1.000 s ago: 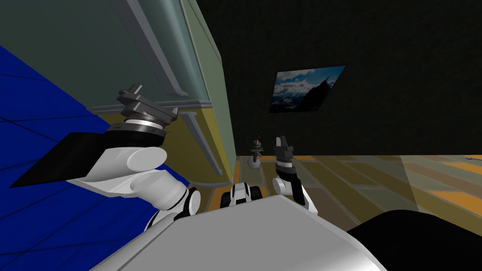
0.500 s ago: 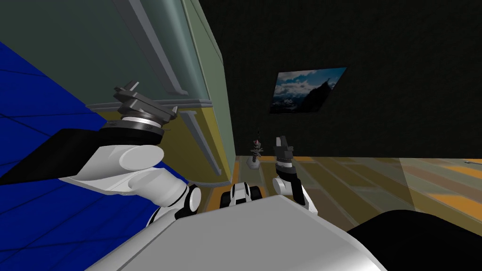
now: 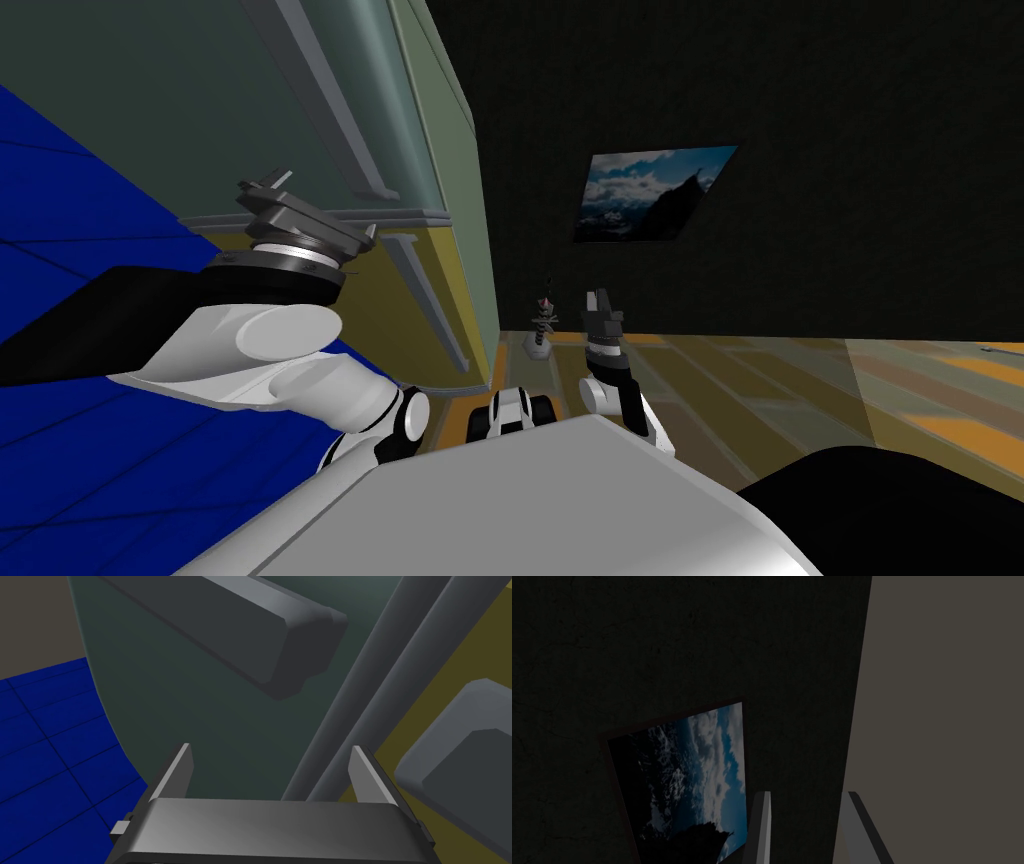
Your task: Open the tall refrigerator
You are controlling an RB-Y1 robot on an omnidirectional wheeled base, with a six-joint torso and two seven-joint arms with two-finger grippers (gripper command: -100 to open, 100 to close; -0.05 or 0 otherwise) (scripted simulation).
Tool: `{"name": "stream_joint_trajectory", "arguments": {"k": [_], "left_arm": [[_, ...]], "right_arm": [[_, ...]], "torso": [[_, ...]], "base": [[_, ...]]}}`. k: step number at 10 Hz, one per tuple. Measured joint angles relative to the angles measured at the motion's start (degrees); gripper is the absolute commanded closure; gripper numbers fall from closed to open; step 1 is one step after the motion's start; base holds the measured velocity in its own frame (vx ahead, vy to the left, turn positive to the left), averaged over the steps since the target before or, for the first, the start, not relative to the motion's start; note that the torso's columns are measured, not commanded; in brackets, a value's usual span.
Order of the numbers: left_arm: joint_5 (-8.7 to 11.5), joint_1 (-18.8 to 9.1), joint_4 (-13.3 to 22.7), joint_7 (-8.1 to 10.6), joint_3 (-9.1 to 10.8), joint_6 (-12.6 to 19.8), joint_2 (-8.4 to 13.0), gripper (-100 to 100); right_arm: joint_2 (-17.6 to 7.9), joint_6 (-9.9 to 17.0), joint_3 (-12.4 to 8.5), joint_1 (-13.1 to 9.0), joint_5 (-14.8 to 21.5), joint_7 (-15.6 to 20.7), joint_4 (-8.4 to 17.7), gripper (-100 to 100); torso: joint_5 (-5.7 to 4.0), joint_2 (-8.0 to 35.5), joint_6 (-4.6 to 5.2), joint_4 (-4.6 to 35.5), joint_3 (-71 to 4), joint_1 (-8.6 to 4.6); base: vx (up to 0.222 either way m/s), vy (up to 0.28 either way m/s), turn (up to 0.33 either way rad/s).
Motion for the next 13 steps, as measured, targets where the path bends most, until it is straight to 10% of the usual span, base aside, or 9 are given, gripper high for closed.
{"name": "stream_joint_trajectory", "arguments": {"k": [5,12,13], "left_arm": [[0.55,-1.37,-7.05,0.25,0.57,2.13,-6.75,-100],[1.68,-7.75,-7.64,0.93,4.43,9.08,-4.75,-100],[1.72,-7.91,-7.71,0.95,4.51,9.33,-4.71,100]], "right_arm": [[0.01,0.0,0.01,0.0,0.0,0.0,0.0,0],[0.0,0.0,0.0,0.0,0.0,0.0,0.0,0],[0.0,0.0,0.0,0.0,0.0,0.0,0.0,0]], "torso": [[-0.02,0.77,-0.26,0.42,0.55,-0.02],[0.24,0.84,-0.5,0.51,0.57,0.63],[0.25,0.85,-0.46,0.47,0.56,0.63]], "base": [[0.004,-0.008,-0.009],[0.048,-0.004,0.02],[-0.025,0.007,-0.021]]}}
